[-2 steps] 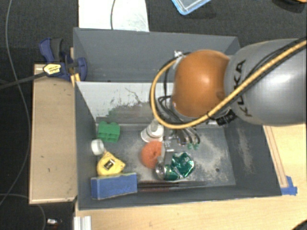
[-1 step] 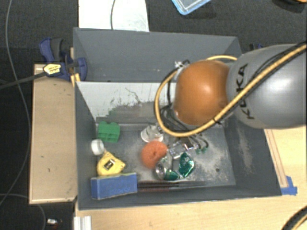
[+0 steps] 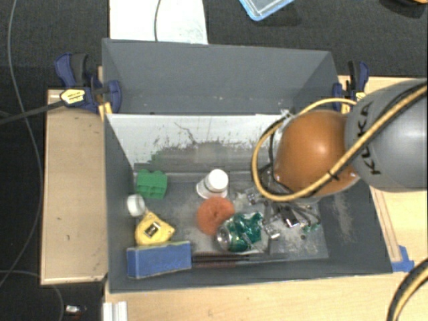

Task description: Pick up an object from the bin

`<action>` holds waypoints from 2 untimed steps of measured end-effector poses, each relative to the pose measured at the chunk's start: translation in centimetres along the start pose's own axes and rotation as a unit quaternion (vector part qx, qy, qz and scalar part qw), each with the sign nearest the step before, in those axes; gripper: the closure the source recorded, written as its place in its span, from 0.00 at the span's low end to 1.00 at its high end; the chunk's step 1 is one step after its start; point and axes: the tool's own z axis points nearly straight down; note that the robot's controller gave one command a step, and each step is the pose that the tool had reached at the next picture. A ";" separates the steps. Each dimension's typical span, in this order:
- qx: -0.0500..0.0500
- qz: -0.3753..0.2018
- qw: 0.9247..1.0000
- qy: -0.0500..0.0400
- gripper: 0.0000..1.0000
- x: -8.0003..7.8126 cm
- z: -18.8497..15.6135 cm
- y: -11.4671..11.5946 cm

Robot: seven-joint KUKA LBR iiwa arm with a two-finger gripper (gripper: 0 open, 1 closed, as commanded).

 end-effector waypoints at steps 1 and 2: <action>0.000 0.014 1.000 0.001 0.00 1.9 1.0 -4.3; 0.000 -0.098 0.995 0.001 0.00 2.3 3.5 -3.5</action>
Offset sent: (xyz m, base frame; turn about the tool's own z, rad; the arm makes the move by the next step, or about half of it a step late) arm -0.0179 -0.0358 -0.0656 -0.4672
